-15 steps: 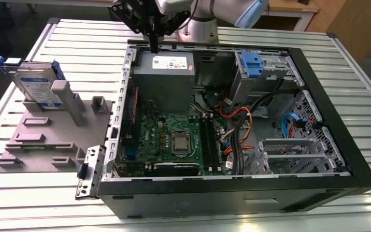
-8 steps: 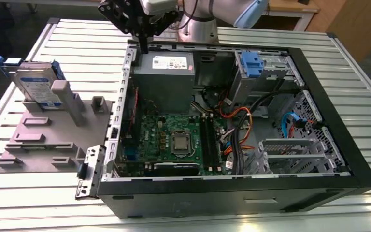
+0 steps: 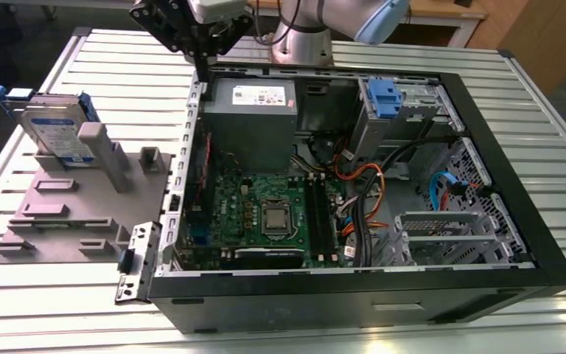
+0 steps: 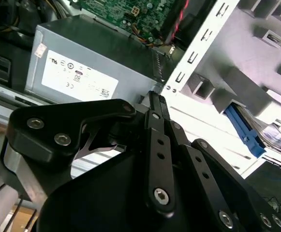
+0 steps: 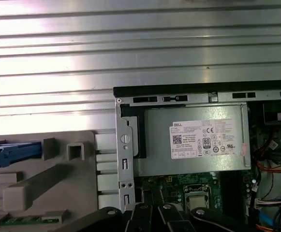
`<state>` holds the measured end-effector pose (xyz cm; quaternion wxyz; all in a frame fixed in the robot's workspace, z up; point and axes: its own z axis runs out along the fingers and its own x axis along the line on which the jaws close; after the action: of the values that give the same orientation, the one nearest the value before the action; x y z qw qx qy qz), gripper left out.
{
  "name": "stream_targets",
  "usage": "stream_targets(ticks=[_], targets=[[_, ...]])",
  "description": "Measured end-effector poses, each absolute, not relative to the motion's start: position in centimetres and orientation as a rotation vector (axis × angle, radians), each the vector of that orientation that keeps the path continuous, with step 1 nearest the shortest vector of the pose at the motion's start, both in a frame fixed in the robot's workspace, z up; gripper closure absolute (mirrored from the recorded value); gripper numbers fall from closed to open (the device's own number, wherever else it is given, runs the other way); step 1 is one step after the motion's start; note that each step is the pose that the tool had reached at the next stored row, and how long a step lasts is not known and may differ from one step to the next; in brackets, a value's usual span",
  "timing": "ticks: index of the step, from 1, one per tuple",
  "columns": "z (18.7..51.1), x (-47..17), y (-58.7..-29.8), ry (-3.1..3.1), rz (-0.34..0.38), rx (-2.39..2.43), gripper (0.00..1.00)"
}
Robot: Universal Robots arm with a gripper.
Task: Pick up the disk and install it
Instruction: 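Reach for the disk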
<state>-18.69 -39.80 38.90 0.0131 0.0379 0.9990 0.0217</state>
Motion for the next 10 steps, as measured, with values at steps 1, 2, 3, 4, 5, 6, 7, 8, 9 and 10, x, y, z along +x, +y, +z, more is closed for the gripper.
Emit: stream_targets(ticks=[1, 2, 3, 4, 5, 6, 7, 8, 9, 10], targets=[[38.9, -18.9, -39.8, 3.112, 0.068, 0.118, 0.89], [38.9, -19.2, -39.8, 3.112, 0.068, 0.118, 0.89], [38.8, -19.5, -39.8, 3.112, 0.068, 0.118, 0.89], [38.8, -19.7, -39.7, 3.113, 0.068, 0.118, 0.89], [38.7, -20.0, -39.7, 3.112, 0.068, 0.118, 0.89], [38.7, -20.3, -39.7, 3.112, 0.068, 0.118, 0.89], [38.7, -20.5, -39.6, 3.113, 0.068, 0.118, 0.89], [38.6, -20.8, -39.6, 3.112, 0.068, 0.118, 0.89], [38.6, -21.0, -39.5, 3.112, 0.068, 0.118, 0.89], [38.5, -21.2, -39.5, 3.112, 0.068, 0.118, 0.89]])
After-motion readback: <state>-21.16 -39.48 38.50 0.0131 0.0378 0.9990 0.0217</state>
